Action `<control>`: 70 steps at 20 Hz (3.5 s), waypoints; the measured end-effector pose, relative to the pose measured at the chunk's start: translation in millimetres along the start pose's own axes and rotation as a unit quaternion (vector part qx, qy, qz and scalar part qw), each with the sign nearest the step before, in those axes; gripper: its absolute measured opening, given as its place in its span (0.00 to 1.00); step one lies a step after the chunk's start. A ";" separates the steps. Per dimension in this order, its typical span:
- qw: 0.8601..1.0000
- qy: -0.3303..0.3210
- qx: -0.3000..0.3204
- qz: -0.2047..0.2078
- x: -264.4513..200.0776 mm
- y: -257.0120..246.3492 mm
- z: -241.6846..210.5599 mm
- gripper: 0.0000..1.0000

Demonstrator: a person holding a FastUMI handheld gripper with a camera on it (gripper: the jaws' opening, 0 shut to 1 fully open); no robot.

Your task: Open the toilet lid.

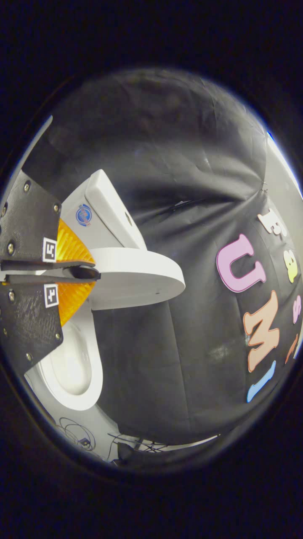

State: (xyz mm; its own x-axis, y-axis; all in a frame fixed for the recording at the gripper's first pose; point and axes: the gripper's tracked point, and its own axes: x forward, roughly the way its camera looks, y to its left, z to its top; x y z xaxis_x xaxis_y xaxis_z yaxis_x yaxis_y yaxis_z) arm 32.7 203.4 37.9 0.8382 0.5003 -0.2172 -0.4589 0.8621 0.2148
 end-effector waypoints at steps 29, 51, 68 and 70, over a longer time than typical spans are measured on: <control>0.996 -0.008 -0.070 0.057 40.9 95.5 -16.3 0.05; 0.996 0.014 -0.056 0.074 30.7 92.0 -17.3 0.23; 0.997 -0.008 -0.074 0.015 -2.4 18.5 14.1 1.00; 0.997 -0.020 -0.069 -0.003 -9.0 -3.3 26.8 1.00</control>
State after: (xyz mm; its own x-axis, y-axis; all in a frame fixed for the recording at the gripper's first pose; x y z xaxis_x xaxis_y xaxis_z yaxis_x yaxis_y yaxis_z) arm 34.6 193.8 64.6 0.8511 0.4933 -0.1797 -0.4874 0.8696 0.0791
